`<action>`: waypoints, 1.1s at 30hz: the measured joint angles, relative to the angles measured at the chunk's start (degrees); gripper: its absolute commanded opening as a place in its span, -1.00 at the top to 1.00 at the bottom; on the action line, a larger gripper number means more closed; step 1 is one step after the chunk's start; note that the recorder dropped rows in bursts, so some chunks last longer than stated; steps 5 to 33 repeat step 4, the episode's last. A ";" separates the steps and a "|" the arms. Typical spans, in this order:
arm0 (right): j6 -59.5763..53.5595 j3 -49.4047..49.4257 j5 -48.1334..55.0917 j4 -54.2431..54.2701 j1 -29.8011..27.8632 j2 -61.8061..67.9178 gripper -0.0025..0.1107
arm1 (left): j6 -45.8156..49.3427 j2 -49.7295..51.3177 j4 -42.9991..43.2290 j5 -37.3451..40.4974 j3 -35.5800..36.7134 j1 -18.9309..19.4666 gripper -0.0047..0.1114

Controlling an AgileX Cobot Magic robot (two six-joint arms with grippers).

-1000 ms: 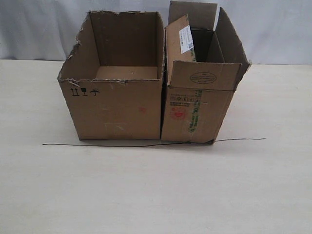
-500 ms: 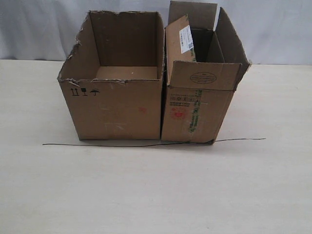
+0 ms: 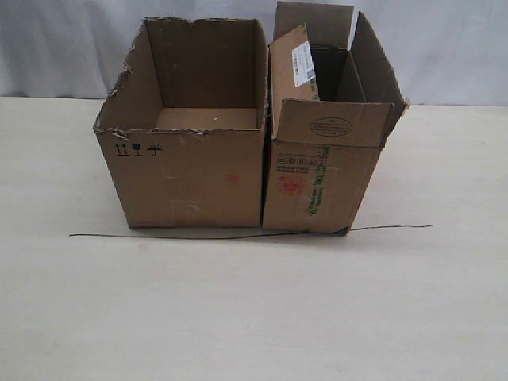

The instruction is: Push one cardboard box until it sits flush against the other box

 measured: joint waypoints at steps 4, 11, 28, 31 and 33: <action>0.00 0.00 0.00 0.00 0.00 0.00 0.87 | 0.00 0.00 0.00 0.00 0.00 0.00 0.92; 0.00 0.00 0.00 0.00 0.00 0.00 0.87 | 0.00 0.00 0.00 0.00 0.00 0.00 0.92; 0.00 0.00 0.00 0.00 0.00 0.00 0.87 | 0.00 0.00 0.00 0.00 0.00 0.00 0.92; 0.00 0.00 0.00 0.00 0.00 0.00 0.87 | 0.00 0.00 0.00 0.00 0.00 0.00 0.92; 0.00 0.00 0.00 0.00 0.00 0.00 0.87 | 0.00 0.00 0.00 0.00 0.00 0.00 0.92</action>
